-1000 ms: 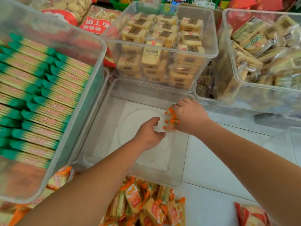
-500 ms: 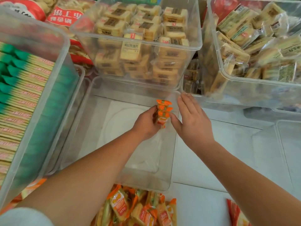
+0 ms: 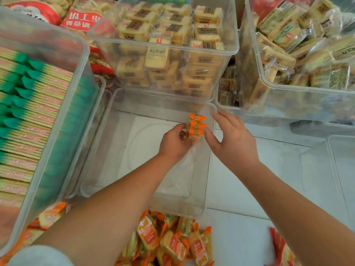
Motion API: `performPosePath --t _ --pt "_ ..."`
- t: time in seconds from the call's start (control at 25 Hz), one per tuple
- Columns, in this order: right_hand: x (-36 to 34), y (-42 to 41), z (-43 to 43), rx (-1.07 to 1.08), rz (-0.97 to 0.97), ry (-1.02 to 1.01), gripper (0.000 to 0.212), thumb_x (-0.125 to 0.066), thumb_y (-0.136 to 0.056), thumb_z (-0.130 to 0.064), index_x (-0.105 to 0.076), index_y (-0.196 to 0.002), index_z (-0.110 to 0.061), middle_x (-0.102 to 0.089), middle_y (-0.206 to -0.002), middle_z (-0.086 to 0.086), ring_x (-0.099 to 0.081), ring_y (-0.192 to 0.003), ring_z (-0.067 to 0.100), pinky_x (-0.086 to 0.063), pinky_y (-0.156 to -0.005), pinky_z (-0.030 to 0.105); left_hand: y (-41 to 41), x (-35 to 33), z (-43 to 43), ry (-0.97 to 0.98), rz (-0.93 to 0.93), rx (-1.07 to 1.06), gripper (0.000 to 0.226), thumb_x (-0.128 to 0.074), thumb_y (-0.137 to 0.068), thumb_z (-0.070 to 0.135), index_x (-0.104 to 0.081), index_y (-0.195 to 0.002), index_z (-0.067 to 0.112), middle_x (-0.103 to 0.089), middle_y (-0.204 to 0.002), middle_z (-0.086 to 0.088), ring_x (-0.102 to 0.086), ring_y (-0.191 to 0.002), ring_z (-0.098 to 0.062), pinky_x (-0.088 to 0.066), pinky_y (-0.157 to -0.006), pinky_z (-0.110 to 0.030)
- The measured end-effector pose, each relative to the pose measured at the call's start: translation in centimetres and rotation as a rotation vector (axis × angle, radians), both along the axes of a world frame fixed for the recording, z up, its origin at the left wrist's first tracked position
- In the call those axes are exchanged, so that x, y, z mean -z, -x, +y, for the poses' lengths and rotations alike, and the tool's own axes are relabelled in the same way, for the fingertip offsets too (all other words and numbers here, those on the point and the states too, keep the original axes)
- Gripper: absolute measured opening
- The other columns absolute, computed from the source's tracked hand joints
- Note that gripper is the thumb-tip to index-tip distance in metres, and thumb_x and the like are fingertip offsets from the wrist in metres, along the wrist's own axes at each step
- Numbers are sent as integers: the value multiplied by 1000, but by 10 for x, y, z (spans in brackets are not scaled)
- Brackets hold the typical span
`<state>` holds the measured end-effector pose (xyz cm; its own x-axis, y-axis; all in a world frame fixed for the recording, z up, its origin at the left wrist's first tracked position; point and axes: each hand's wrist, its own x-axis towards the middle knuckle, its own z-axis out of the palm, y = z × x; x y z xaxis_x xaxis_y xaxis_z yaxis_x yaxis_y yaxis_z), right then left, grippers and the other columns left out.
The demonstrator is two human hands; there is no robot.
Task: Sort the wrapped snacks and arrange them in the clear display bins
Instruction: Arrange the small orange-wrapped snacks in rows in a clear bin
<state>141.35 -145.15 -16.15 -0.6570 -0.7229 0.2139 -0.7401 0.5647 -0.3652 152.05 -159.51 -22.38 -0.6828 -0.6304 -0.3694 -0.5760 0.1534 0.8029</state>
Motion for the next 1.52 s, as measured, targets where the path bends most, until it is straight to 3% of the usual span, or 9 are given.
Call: performPosePath --t 0.12,0.32,0.6,0.76,0.88,1.0,1.2,1.36,1.52 --pt "-12 -15 5 28 -55 12 48 -65 -97 -47 -65 -134 -16 -63 -141 1 -58 -130 21 -57 -86 41 -15 -22 3 -25 -11 -33 40 -83 -84 24 -68 -122 21 -62 -92 16 -64 -91 -16 -53 -88 -30" --pt "-43 -62 37 122 -175 63 36 -66 -97 -41 -70 -125 -21 -67 -128 -6 -63 -117 19 -55 -80 37 -61 -70 21 -99 -15 -29 39 -79 -88 18 -67 -126 18 -67 -109 2 -68 -96 -16 -54 -95 -30" --pt "-42 -182 120 233 -488 14 25 -66 -95 -42 -73 -115 -28 -69 -111 -16 -66 -97 9 -57 -81 37 -182 -131 111 -91 186 -125 25 -73 -93 17 -71 -116 26 -73 -99 11 -64 -82 1 -51 -76 -12" --pt "-5 -236 167 285 -719 -93 30 -65 -95 -43 -72 -118 -26 -70 -117 -9 -66 -108 13 -55 -92 39 -275 -103 156 -159 110 -225 21 -72 -94 16 -73 -110 29 -75 -95 10 -68 -87 -3 -54 -81 -20" --pt "19 -258 183 333 -711 -214 44 -61 -97 -51 -65 -130 -22 -59 -134 -1 -59 -122 20 -51 -95 38 -335 -86 189 -164 -52 -228 19 -71 -95 19 -73 -113 25 -74 -95 12 -66 -86 4 -50 -77 -12" --pt "32 -259 181 394 -732 -255 52 -60 -94 -58 -59 -133 -24 -57 -135 -1 -59 -119 21 -52 -90 42 -368 -78 210 -173 -106 -213 19 -72 -95 22 -73 -114 26 -74 -97 12 -67 -92 1 -52 -78 -11" --pt "30 -252 184 400 -785 -273 58 -66 -94 -47 -50 -143 -20 -66 -127 5 -66 -105 22 -53 -79 37 -371 -79 218 -135 -129 -131 20 -68 -97 20 -71 -115 29 -71 -102 15 -63 -90 7 -50 -77 -9" --pt "2 -265 210 500 -920 -78 46 -74 -92 -27 -62 -134 -14 -65 -89 1 -59 -68 11 -43 -57 24 -332 -73 224 27 -151 30 36 -66 -97 33 -62 -132 25 -65 -119 11 -65 -100 -10 -54 -88 -31" --pt "-28 -287 247 598 -1079 212 30 -77 -90 -29 -69 -119 -31 -72 -89 -2 -72 -71 21 -62 -74 41 -286 -63 224 231 -263 37 54 -66 -91 53 -51 -133 23 -67 -113 4 -67 -98 -21 -56 -76 -37"
